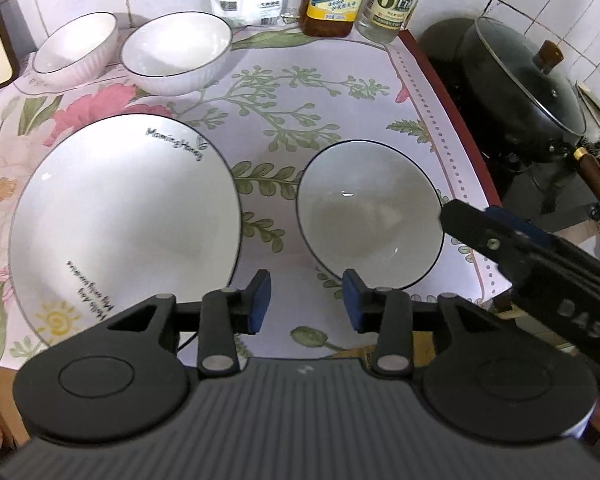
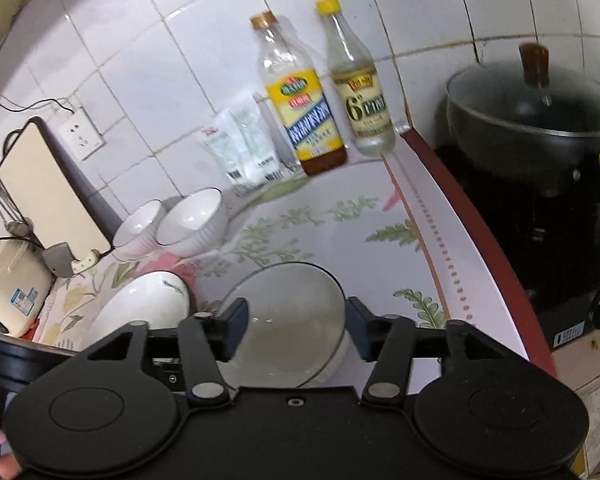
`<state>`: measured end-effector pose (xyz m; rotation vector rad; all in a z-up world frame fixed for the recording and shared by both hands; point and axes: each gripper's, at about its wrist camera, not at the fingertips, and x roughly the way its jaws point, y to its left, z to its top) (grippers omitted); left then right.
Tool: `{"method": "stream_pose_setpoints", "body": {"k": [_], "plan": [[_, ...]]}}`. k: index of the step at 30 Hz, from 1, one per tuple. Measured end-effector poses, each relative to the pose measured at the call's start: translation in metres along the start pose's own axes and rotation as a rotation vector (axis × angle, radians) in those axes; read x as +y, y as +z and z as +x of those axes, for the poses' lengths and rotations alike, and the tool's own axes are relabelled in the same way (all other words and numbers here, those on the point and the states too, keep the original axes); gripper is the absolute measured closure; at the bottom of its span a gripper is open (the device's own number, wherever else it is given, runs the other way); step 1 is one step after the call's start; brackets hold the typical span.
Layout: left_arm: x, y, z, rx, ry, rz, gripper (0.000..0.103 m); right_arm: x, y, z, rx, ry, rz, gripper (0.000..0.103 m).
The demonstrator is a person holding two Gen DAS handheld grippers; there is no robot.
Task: Organize plates and bowls
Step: 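Carry the bowl with the left tool, set it beside the plates, open, then move the left tool to another white bowl and grasp its rim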
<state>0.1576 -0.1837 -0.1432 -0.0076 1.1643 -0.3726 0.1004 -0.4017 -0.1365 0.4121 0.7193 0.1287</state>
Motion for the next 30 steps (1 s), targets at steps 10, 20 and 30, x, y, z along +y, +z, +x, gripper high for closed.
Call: {"method": "stream_pose_setpoints", "body": {"k": [10, 20, 30], "plan": [[0.033, 0.005, -0.036, -0.048, -0.002, -0.01, 0.054, 0.035, 0.008, -0.02, 0.009, -0.001, -0.079, 0.033], [0.065, 0.023, -0.066, -0.138, 0.035, 0.011, 0.048, 0.073, 0.029, -0.034, -0.048, 0.055, -0.119, 0.03], [0.09, 0.054, -0.06, -0.148, 0.126, 0.096, 0.038, 0.099, 0.054, 0.014, -0.021, 0.123, -0.168, 0.03]]}}
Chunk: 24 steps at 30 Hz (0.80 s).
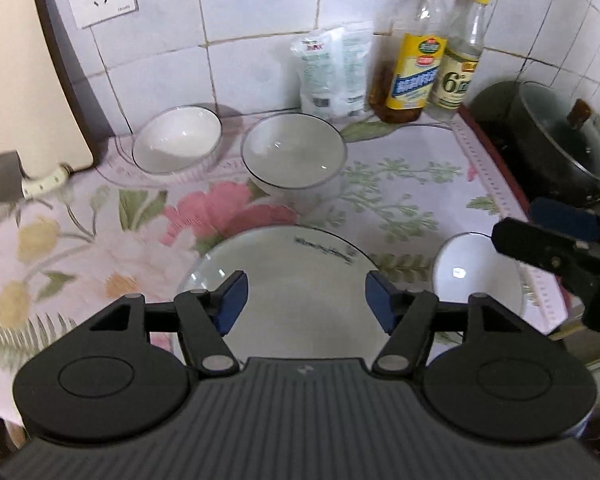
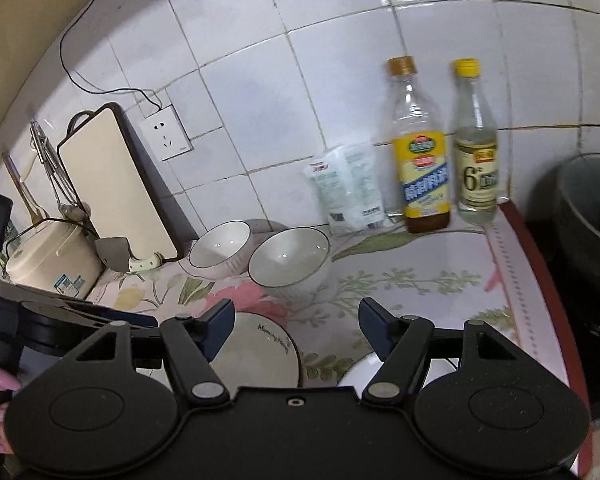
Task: Organize plates and bowls
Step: 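Move the left tool to another white bowl and grasp its rim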
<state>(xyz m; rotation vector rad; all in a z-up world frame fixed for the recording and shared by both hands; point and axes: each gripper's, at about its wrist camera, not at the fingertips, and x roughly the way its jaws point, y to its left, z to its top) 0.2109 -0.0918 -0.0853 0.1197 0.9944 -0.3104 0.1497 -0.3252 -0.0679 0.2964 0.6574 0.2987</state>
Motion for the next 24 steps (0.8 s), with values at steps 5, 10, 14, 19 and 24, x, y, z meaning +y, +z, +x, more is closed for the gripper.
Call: {"method": "stream_pose_setpoints", "body": {"k": [5, 10, 14, 19, 24], "plan": [[0.015, 0.012, 0.023, 0.001, 0.032, 0.01, 0.031, -0.004, 0.007, 0.027, -0.033, 0.056, 0.055, 0.03], [0.036, 0.03, 0.056, 0.017, 0.052, -0.059, 0.031, -0.012, 0.014, 0.068, -0.004, 0.071, 0.143, 0.03], [0.051, 0.044, 0.078, 0.009, 0.056, -0.12, 0.031, -0.019, 0.02, 0.104, 0.056, 0.076, 0.22, 0.03], [0.063, 0.052, 0.096, -0.018, 0.03, -0.2, 0.031, -0.025, 0.03, 0.143, 0.123, 0.024, 0.264, 0.03], [0.067, 0.058, 0.116, -0.023, 0.047, -0.229, 0.031, -0.025, 0.033, 0.175, 0.213, -0.005, 0.257, 0.03]]}}
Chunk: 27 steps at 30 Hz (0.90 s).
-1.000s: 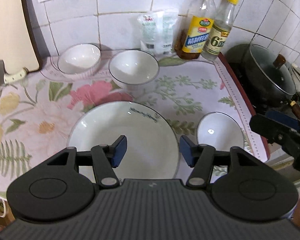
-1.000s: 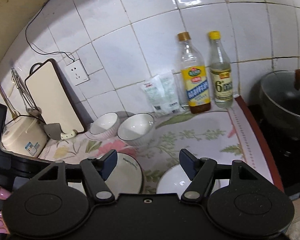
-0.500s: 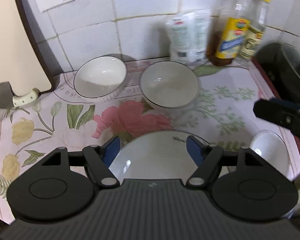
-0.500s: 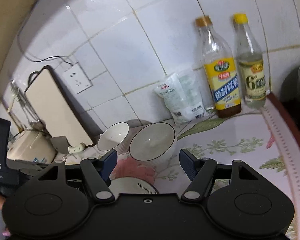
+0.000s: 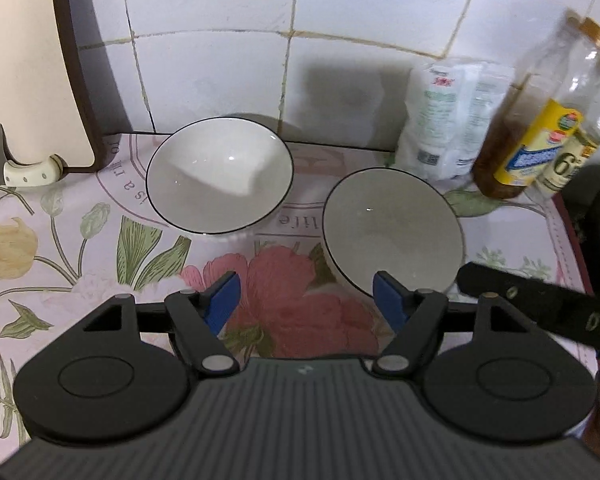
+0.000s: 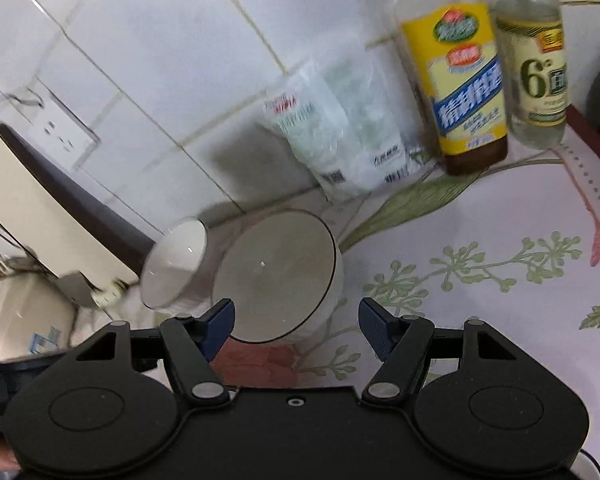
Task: Organize plates and bowls
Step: 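Move the left tool to another white bowl and grasp its rim, then lift the second bowl with the left tool and carry it toward the first bowl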
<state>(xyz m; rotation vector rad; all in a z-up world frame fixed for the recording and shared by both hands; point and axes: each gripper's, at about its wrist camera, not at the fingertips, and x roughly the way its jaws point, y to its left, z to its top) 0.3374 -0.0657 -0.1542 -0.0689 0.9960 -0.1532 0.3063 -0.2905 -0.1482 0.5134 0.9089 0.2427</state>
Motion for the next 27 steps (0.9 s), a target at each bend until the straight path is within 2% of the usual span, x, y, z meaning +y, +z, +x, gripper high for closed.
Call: {"method": "stream_pose_setpoints", "body": {"k": [4, 7, 10, 12, 13, 15, 16, 17, 20, 27], "plan": [[-0.001, 0.003, 0.021, 0.024, 0.038, -0.003, 0.03, -0.002, 0.003, 0.024, 0.041, -0.03, 0.008, 0.03], [0.0, 0.005, 0.033, 0.041, 0.037, -0.015, 0.03, -0.009, 0.005, 0.04, 0.052, -0.055, 0.044, 0.03], [-0.001, 0.007, 0.039, 0.049, 0.039, -0.014, 0.033, -0.013, 0.006, 0.05, 0.055, -0.056, 0.067, 0.039], [-0.002, 0.007, 0.044, 0.061, 0.024, -0.016, 0.037, -0.015, 0.007, 0.054, 0.057, -0.049, 0.086, 0.051], [-0.002, 0.007, 0.046, 0.07, 0.008, -0.022, 0.045, -0.016, 0.006, 0.056, 0.059, -0.053, 0.09, 0.056], [-0.002, 0.005, 0.049, 0.085, -0.025, -0.044, 0.059, -0.017, 0.006, 0.059, 0.066, -0.068, 0.094, 0.077], [-0.002, 0.004, 0.049, 0.094, -0.037, -0.056, 0.072, -0.018, 0.005, 0.061, 0.07, -0.067, 0.1, 0.077], [-0.003, 0.003, 0.05, 0.104, -0.042, -0.066, 0.081, -0.019, 0.004, 0.061, 0.071, -0.052, 0.111, 0.081], [-0.01, -0.002, 0.054, 0.111, -0.029, -0.053, 0.09, -0.018, 0.0, 0.061, 0.063, -0.052, 0.111, 0.084], [-0.013, -0.009, 0.046, 0.109, -0.037, -0.039, 0.091, -0.009, -0.004, 0.057, 0.069, -0.092, 0.071, 0.086]]}}
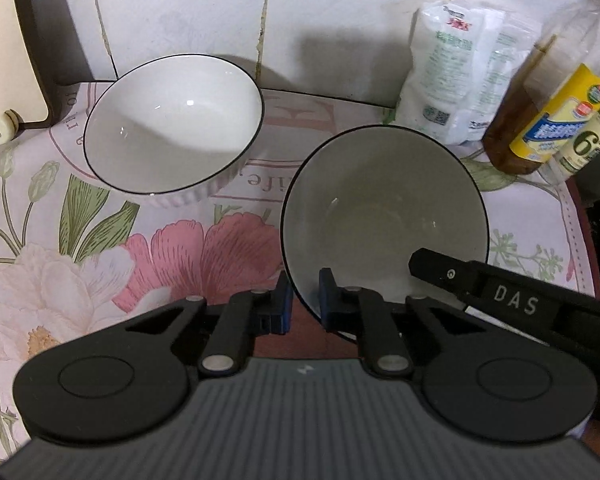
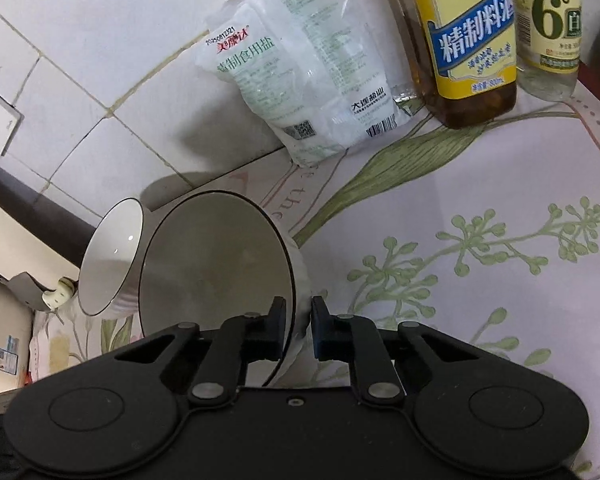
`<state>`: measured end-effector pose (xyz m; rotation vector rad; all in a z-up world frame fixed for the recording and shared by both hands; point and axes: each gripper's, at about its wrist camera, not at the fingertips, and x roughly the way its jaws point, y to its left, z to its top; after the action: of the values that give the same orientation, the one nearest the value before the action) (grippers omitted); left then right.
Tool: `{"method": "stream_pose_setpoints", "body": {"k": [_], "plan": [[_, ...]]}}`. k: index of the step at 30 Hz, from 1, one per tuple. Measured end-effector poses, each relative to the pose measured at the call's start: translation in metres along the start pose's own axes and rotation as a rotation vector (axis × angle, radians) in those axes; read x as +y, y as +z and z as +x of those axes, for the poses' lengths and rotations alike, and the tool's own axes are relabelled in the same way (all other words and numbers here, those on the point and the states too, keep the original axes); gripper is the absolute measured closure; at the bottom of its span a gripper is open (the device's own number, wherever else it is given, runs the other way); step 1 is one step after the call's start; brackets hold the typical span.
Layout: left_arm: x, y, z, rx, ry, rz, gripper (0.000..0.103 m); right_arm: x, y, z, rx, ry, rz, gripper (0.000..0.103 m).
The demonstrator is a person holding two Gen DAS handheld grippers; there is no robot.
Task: Organize plates and bowls
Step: 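Lift the second bowl with the left tool and carry it toward the first bowl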
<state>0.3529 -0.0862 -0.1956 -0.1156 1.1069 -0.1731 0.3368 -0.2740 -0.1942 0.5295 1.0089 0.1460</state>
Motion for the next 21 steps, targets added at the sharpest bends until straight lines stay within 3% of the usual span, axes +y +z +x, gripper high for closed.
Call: {"method": "stream_pose_setpoints", "body": {"k": [15, 21], "plan": [[-0.016, -0.014, -0.073, -0.044, -0.08, 0.054, 0.091, 0.01, -0.02, -0.076, -0.074, -0.02, 0.001, 0.085], [-0.024, -0.036, -0.111, -0.069, -0.121, 0.093, 0.091, 0.012, -0.04, -0.119, -0.125, -0.022, -0.002, 0.085]]}}
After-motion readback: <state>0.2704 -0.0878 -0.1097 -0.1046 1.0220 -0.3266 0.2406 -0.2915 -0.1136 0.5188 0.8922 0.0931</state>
